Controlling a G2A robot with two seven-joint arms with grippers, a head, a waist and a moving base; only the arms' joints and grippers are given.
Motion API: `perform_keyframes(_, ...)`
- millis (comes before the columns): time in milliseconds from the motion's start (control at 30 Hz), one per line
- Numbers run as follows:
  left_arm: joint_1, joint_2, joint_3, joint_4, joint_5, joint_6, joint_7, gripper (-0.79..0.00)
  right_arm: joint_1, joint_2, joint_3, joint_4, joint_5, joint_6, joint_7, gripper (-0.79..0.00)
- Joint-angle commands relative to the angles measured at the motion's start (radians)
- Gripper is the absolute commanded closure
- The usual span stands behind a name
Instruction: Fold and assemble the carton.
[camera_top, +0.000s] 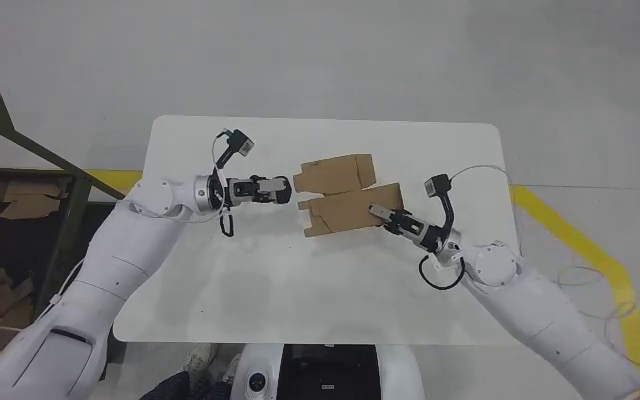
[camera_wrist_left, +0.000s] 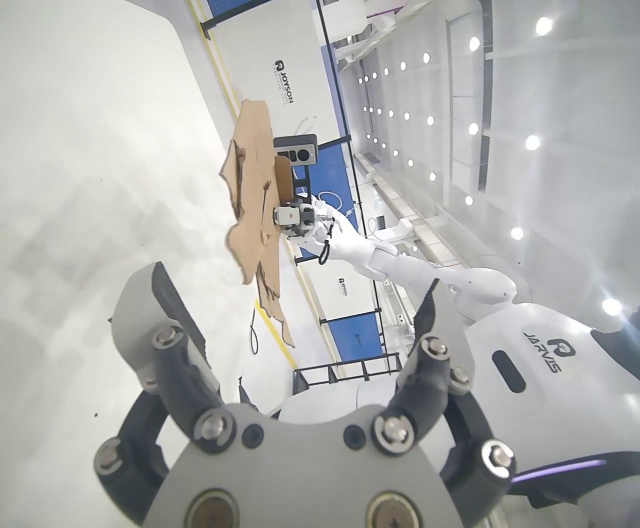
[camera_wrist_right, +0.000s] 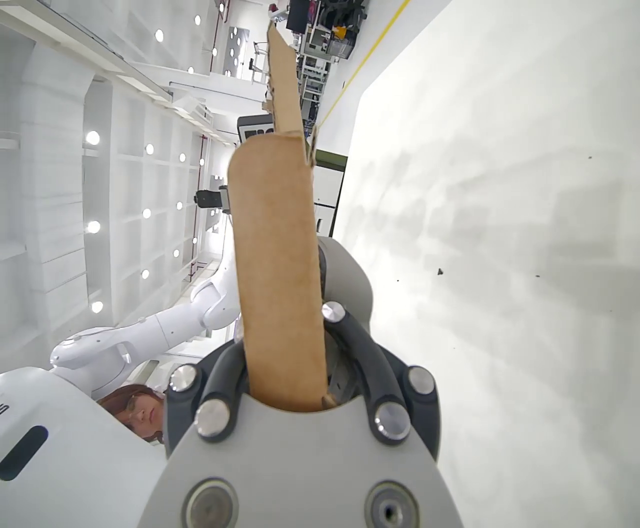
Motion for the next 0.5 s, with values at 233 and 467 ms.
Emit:
perform_keyframes(233,0.003,0.001,-0.004,-0.004,0.015,0.001,0.011,-0.785,0.001,0.000,-0.001,0.003,0.006,-0.002,0.004,0.000)
perform_keyframes(467,0.015,0.001,-0.010,-0.024,0.044,0.035,0.057,-0.785,-0.009,-0.008,0.004,-0.050,-0.020,0.091,-0.041,0.000)
